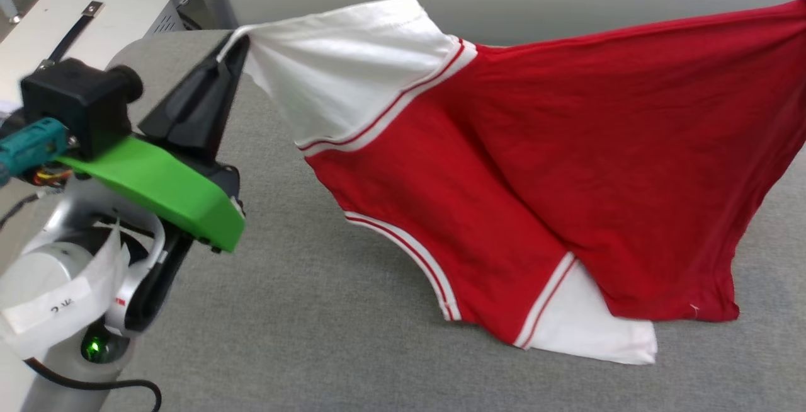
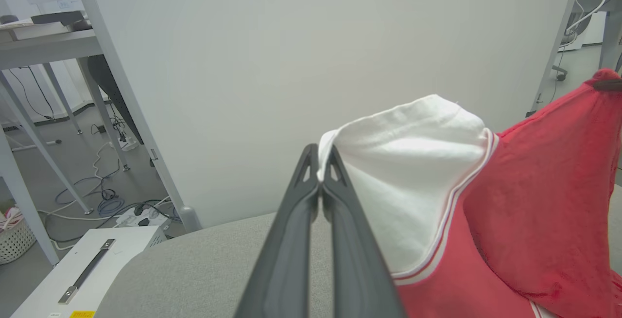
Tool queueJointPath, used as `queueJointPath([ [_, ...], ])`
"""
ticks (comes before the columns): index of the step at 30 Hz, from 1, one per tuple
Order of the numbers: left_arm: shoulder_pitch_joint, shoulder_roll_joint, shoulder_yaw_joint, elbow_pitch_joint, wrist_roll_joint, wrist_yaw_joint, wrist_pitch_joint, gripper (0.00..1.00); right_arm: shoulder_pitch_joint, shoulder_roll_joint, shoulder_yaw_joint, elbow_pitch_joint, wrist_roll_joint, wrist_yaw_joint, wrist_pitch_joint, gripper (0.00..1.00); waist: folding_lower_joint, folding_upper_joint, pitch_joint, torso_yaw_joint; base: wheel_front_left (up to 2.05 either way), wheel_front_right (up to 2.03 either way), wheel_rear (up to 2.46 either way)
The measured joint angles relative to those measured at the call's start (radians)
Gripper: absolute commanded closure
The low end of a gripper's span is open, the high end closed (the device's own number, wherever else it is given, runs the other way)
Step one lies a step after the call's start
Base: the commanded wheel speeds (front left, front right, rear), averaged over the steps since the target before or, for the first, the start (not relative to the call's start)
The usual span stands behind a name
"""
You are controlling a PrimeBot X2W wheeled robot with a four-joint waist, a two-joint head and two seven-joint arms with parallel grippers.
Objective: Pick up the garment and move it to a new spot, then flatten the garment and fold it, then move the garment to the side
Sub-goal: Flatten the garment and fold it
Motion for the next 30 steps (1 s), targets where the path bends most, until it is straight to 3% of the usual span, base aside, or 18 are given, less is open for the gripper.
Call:
queueJointPath([
  [9,-0.125,0.049,0.053,0.015,0.063,0.007,-0.009,1.00,-0.029,0.007,0.000,-0.091,0.004,0.000,-0.020,1.00,0.0000,0.0000,-0.042,-0.095,0.00,0.00,0.00],
  [14,-0.212,0.082,0.069,0.035,0.090,-0.012,-0.007,1.00,-0.050,0.023,-0.006,-0.120,0.001,0.000,-0.049,1.00,0.0000,0.0000,-0.041,-0.139,0.00,0.00,0.00],
  [24,-0.421,0.126,0.066,0.118,0.121,-0.093,0.022,1.00,-0.113,0.026,-0.054,-0.123,-0.040,0.000,-0.131,1.00,0.0000,0.0000,0.038,-0.172,0.00,0.00,0.00],
  [30,-0.570,0.146,0.038,0.206,0.128,-0.179,0.041,1.00,-0.200,0.015,-0.058,-0.094,-0.059,0.000,-0.175,1.00,0.0000,0.0000,0.121,-0.179,0.00,0.00,0.00],
])
